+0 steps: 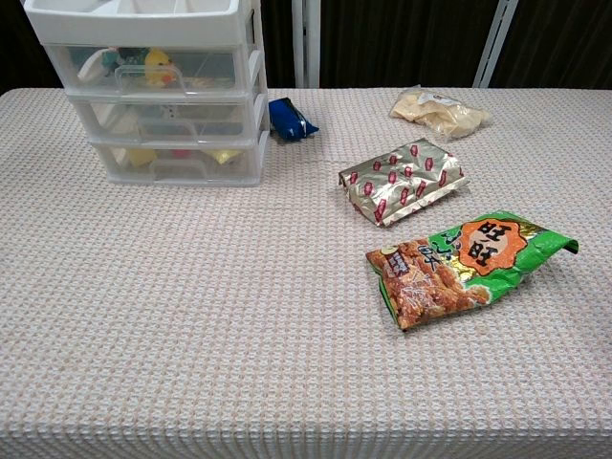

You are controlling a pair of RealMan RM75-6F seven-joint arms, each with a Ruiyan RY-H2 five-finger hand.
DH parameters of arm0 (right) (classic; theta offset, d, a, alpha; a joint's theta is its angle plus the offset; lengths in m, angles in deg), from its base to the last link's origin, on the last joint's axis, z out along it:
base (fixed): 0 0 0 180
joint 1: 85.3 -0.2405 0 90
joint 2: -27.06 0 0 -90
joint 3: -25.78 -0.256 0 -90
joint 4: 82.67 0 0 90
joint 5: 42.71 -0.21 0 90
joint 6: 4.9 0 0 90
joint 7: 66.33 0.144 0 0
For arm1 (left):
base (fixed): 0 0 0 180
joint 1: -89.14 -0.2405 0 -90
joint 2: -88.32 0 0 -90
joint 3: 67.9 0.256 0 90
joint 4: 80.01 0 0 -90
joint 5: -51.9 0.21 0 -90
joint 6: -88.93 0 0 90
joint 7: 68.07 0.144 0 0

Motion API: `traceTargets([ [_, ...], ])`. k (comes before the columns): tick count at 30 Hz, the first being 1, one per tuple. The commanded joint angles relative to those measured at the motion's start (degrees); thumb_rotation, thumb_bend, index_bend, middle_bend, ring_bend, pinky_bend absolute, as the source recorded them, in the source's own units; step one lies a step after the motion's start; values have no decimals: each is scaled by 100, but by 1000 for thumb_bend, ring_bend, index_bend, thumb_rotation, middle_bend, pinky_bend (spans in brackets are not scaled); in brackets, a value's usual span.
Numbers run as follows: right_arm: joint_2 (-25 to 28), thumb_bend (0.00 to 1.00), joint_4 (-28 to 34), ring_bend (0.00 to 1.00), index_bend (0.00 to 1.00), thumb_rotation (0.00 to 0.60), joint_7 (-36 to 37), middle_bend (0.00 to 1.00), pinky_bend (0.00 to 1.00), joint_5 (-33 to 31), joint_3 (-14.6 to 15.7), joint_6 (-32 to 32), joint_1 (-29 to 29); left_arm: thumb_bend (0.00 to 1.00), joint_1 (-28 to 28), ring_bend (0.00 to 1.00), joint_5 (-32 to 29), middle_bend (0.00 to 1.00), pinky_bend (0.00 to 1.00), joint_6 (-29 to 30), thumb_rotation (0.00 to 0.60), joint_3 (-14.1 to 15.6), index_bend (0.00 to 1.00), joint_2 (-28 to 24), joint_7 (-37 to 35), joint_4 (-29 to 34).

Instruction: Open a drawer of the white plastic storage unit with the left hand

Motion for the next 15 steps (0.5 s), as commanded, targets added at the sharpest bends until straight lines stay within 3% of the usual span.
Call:
traceTargets([
  [1,-31,189,26,0,0,600,-48,66,0,-46,-36,-83,-40,117,24,341,-68,346,280,-63,600,-25,331,11,0,13],
  [11,-25,189,32,0,0,600,55,74,0,-29,-134,59,3,114,292,343,-125,358,288,-302,600,-229,332,162,-140,104],
  [15,47,189,93,0,0,600,-6,84,0,23,-244,278,32,117,697,355,-80,373,360,-744,600,-399,331,379,-535,188],
])
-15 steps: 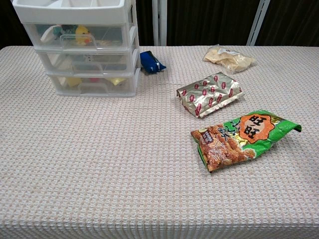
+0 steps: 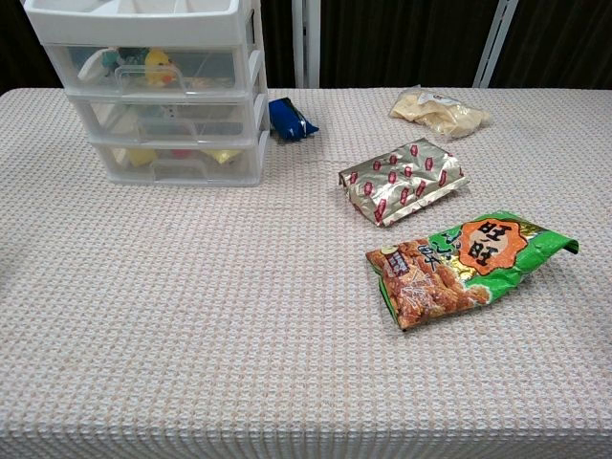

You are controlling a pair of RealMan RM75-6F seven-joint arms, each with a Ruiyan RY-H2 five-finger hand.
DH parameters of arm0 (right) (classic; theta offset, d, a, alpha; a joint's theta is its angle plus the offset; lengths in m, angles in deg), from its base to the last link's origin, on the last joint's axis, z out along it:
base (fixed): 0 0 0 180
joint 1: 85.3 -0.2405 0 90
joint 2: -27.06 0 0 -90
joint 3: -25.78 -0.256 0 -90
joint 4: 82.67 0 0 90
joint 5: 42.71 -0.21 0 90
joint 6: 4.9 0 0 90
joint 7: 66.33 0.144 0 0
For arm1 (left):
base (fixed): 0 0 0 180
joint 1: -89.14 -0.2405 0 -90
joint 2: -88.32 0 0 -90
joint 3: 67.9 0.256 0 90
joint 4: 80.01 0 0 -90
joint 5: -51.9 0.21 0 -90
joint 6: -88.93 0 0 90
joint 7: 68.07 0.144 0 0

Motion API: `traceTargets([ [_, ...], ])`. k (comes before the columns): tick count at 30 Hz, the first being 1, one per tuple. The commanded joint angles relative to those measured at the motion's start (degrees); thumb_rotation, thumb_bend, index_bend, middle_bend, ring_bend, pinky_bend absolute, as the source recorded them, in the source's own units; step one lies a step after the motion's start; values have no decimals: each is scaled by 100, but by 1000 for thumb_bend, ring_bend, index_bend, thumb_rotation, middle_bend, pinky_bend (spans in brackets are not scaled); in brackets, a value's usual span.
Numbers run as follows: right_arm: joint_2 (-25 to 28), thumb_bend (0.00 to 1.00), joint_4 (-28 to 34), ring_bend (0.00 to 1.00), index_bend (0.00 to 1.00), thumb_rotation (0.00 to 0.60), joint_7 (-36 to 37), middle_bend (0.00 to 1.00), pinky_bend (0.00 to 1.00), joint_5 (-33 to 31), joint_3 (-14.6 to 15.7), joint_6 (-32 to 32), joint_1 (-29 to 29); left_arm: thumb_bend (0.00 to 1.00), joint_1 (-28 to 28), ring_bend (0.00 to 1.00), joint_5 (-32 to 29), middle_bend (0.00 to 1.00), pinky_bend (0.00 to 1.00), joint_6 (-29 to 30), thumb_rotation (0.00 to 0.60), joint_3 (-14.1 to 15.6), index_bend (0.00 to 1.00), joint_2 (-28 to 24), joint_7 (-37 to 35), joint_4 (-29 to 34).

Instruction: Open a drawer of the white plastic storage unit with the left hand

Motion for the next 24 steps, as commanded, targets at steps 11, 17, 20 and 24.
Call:
traceTargets([
  [11,384,189,508,0,0,600,-278,84,0,124,-195,139,-31,270,1711,636,-1443,524,865,-2448,600,-876,191,1128,-1440,138],
  [17,398,190,532,0,0,600,-271,84,0,58,-187,64,-19,359,2005,823,-2671,661,999,-2888,600,-1378,136,1838,-2441,6],
  [20,402,190,550,0,0,600,-287,84,0,65,-193,75,-10,362,2049,867,-2973,714,1000,-2936,600,-1518,116,2080,-2825,-110],
  [24,392,190,573,0,0,600,-321,84,0,75,-199,69,-12,368,2069,896,-3222,754,1000,-2835,600,-1529,107,2353,-2938,-247],
])
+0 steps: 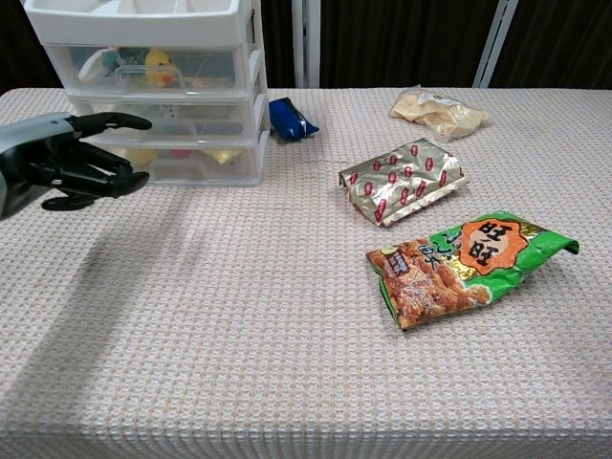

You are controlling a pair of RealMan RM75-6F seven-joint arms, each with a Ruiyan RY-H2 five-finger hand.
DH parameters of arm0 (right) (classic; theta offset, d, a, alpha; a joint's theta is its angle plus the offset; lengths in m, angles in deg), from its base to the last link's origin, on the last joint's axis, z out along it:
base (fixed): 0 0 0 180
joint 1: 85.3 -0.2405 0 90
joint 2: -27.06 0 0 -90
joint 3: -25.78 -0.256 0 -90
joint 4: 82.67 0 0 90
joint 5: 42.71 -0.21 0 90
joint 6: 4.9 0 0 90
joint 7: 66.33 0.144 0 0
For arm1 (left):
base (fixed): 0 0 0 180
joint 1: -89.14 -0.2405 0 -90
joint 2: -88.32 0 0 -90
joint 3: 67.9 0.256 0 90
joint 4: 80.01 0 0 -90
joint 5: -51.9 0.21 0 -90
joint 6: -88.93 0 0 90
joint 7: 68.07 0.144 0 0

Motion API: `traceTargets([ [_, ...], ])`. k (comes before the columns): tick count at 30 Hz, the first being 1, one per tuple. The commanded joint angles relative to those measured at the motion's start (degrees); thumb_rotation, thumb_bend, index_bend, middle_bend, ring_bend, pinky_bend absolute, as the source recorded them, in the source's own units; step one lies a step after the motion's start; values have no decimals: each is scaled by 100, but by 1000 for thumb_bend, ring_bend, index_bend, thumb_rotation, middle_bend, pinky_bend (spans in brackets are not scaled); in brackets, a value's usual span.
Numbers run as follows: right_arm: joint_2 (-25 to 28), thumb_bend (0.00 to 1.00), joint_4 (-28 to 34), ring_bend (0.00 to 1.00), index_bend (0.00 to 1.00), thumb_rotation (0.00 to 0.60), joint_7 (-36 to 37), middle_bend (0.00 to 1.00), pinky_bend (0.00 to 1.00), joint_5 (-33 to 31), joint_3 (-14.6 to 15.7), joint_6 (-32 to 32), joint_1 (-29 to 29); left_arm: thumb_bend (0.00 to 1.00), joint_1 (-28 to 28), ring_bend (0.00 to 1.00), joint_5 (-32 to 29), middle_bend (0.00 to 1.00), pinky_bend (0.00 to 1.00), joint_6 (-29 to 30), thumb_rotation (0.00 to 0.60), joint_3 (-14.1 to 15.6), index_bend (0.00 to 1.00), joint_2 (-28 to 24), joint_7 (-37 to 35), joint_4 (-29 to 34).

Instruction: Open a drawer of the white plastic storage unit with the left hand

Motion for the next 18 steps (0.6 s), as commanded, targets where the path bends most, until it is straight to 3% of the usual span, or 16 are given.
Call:
traceTargets([
  [1,-11,190,8,0,0,600,-16,84,0,-2,-4,-17,-6,370,72,899,-296,760,1000,48,600,-91,106,319,-154,-161],
  [4,-37,189,10,0,0,600,-27,84,0,-19,-6,-73,-26,394,72,901,-451,772,1000,44,600,-151,106,539,-404,-271],
  [11,-69,190,-9,0,0,600,-26,83,0,-77,-1,-157,-33,554,-22,908,-243,792,1000,8,600,-332,106,958,-1453,-651],
  [18,-49,191,-9,0,0,600,-3,83,0,-98,5,-136,6,567,-21,908,-134,799,1000,74,600,-407,107,1300,-1873,-987],
])
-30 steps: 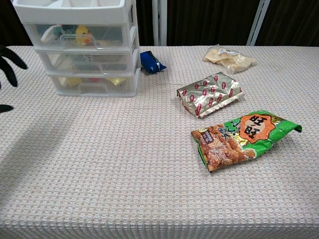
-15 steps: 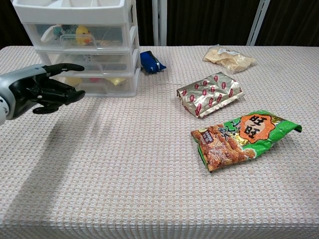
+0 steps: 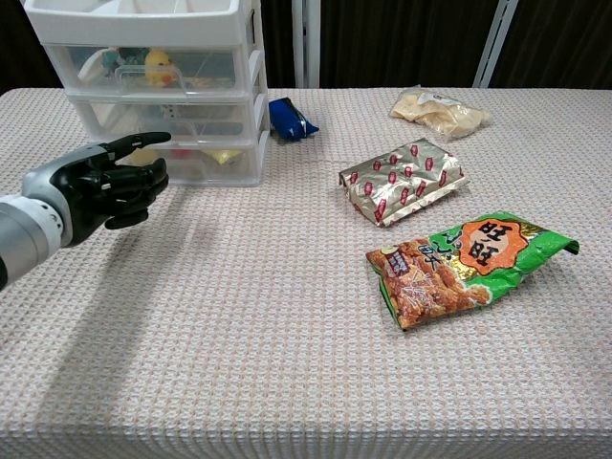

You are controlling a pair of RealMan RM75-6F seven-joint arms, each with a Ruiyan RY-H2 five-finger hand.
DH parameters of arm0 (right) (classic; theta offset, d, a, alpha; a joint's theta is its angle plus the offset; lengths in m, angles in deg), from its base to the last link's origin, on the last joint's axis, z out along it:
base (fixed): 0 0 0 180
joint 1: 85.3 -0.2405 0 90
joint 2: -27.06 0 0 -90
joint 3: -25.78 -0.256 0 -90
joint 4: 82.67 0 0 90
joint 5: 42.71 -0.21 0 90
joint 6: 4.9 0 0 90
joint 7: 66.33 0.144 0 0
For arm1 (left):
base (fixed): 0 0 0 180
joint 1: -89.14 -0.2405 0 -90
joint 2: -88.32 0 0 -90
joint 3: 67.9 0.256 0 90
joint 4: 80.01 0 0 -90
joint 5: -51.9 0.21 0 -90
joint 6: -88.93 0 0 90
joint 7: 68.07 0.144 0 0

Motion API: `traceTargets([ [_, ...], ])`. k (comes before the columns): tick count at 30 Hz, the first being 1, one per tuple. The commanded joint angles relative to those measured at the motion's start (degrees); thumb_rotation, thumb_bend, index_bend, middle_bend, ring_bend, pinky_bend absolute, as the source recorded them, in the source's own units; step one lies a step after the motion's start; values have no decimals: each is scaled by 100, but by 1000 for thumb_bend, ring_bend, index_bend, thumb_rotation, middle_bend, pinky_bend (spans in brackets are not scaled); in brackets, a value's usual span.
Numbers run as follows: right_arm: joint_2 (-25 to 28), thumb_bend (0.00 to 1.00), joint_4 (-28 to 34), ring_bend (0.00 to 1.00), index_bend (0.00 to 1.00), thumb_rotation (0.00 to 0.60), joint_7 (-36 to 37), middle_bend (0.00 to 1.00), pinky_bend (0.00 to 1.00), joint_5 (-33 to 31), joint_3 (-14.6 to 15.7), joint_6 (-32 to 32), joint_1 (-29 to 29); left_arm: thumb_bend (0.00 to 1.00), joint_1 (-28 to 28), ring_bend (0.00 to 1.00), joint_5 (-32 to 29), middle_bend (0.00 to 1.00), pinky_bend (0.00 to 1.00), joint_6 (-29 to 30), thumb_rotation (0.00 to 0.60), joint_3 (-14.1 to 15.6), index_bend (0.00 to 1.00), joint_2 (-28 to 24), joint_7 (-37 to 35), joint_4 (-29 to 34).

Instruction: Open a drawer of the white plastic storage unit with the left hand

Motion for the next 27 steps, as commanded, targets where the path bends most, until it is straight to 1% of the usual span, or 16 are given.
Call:
traceTargets([
  [1,13,190,1,0,0,600,3,83,0,-9,0,8,12,567,6,908,2,799,1000,16,600,-83,107,146,-156,-142],
  [7,21,190,-18,0,0,600,36,83,0,-38,-1,-3,30,566,13,908,133,803,1000,122,600,-250,116,396,-563,-345],
  [12,20,190,-25,0,0,600,40,83,0,-50,-4,-17,35,566,77,908,118,805,1000,-51,600,-337,153,497,-825,-486],
  [21,26,190,-39,0,0,600,53,83,0,-102,-8,-28,66,572,154,909,-133,811,1000,-312,600,-619,238,637,-1244,-616],
  [27,15,191,-49,0,0,600,59,83,0,-116,-8,-45,72,579,186,909,-293,819,1000,-470,600,-740,326,630,-1354,-639],
])
